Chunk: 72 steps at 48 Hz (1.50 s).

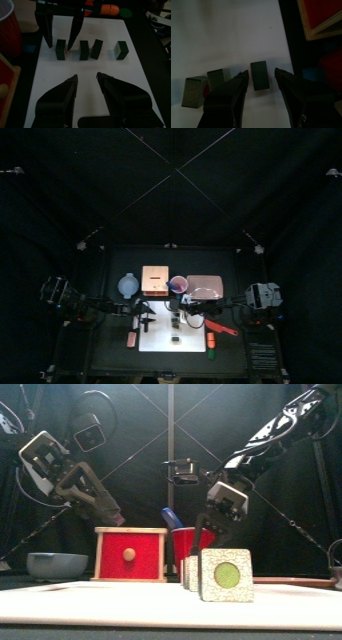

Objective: Place sushi on board then cut the sushi with the knife then place the pieces on the plate
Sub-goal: Place the 4 sushi pieces on the plate

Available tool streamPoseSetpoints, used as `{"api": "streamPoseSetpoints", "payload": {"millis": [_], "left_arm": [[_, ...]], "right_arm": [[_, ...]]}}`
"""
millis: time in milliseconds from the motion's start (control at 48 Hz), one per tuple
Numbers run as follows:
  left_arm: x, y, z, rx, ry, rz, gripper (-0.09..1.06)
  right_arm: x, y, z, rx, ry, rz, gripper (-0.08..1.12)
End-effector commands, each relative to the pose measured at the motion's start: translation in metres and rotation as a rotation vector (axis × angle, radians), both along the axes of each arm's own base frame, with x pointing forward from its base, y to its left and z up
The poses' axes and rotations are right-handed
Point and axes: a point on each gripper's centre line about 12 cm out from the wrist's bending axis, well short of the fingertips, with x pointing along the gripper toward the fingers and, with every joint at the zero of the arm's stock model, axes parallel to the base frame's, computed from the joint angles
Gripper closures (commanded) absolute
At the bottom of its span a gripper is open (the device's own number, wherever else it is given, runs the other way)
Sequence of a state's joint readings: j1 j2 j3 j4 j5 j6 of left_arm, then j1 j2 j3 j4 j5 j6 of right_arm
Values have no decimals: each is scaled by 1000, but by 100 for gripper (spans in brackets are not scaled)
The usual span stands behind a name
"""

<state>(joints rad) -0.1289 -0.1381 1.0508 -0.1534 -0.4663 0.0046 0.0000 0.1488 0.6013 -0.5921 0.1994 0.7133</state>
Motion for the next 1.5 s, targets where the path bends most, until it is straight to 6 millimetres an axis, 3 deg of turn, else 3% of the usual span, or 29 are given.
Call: {"api": "streamPoseSetpoints", "payload": {"millis": [21, 188, 312, 583, 750, 1000, 1188, 1500], "left_arm": [[3, 0, 7, -7, -30, 5, 20], [3, 0, 8, -9, -33, 7, 20], [3, 0, 8, -8, -33, 6, 20], [3, 1, 8, -11, -31, 11, 20], [4, 1, 8, -12, -31, 12, 20], [4, 1, 7, -18, -26, 18, 20], [4, 3, 6, -29, -23, 35, 20], [3, 4, 4, -38, -15, 49, 20]], "right_arm": [[7, -3, 11, 2, -37, -6, 26], [6, -3, 18, 7, -48, -18, 41], [-1, -6, 27, 3, -45, -41, 45], [-43, -19, 70, -39, -21, -142, 44], [-72, -40, 85, -58, 23, -259, 44], [-95, -81, 66, -46, 101, -410, 44], [-100, -105, 44, -9, 106, -470, 44], [-100, -119, 16, 88, 60, -522, 38]]}}
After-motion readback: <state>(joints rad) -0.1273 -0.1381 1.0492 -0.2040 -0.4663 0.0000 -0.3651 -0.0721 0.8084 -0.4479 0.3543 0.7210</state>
